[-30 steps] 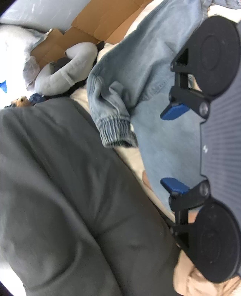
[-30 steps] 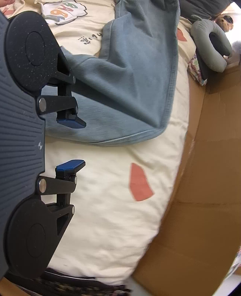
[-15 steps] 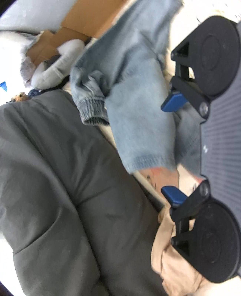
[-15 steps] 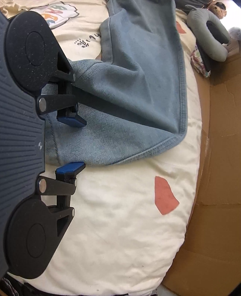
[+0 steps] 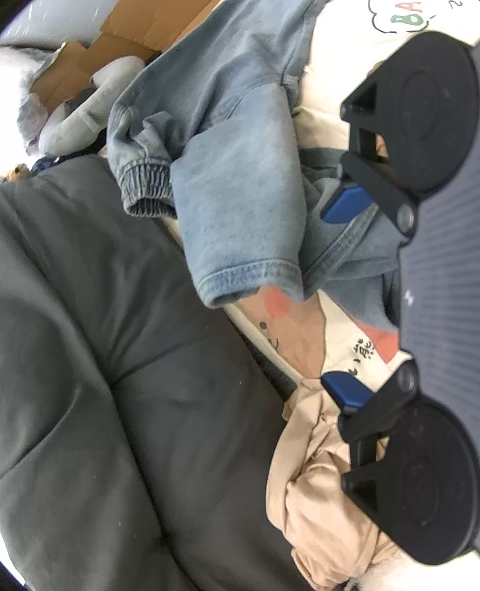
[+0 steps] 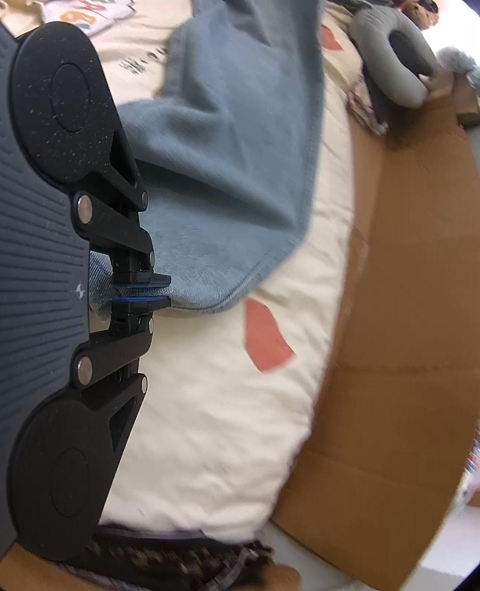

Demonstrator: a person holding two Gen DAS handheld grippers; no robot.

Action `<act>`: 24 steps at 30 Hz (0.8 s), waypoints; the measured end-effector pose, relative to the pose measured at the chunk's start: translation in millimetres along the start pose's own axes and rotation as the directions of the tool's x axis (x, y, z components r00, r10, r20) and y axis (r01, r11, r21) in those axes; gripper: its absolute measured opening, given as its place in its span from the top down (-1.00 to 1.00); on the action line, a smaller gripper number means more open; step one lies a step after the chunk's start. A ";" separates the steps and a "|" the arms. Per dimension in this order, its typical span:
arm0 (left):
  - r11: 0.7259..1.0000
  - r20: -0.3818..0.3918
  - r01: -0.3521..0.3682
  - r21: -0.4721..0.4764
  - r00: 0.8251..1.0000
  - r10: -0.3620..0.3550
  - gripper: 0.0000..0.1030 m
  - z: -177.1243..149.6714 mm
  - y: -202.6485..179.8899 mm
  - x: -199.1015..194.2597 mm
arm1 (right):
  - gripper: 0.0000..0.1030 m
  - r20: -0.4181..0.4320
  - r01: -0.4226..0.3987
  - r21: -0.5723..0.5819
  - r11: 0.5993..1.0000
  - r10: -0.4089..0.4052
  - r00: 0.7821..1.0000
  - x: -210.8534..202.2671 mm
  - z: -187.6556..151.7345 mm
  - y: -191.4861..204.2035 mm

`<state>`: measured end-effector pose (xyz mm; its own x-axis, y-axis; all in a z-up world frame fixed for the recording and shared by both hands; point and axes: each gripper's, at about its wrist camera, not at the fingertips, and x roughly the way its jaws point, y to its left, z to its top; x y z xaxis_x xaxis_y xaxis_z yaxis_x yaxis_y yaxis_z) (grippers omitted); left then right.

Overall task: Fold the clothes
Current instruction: 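Pinch the jeans edge with the right gripper, then release it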

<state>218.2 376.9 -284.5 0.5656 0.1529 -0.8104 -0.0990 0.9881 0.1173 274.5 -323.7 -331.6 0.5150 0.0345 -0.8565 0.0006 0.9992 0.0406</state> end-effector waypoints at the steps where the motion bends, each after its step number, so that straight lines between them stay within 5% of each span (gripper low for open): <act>1: 1.000 -0.003 0.002 0.005 1.000 -0.002 -0.72 0.0 -1.2 1.2 | 0.96 0.013 0.016 -0.001 1.000 -0.016 1.000 -2.2 5.1 -3.4; 16: 1.000 -0.050 0.029 0.006 0.998 -0.028 -0.72 -6.1 -7.6 14.2 | 0.97 0.150 0.198 -0.081 0.977 -0.185 0.971 -14.3 85.3 -41.7; 24: 0.999 -0.081 0.042 -0.008 0.996 -0.042 -0.72 -20.3 -7.5 22.5 | 0.76 0.148 0.217 -0.020 0.976 -0.212 0.966 -11.3 83.2 -41.1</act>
<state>215.0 372.6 -315.3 0.5008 0.1095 -0.8586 -0.0817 0.9935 0.0791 340.0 -367.0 -280.9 0.6241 -0.1818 -0.7599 0.0951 0.9830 -0.1572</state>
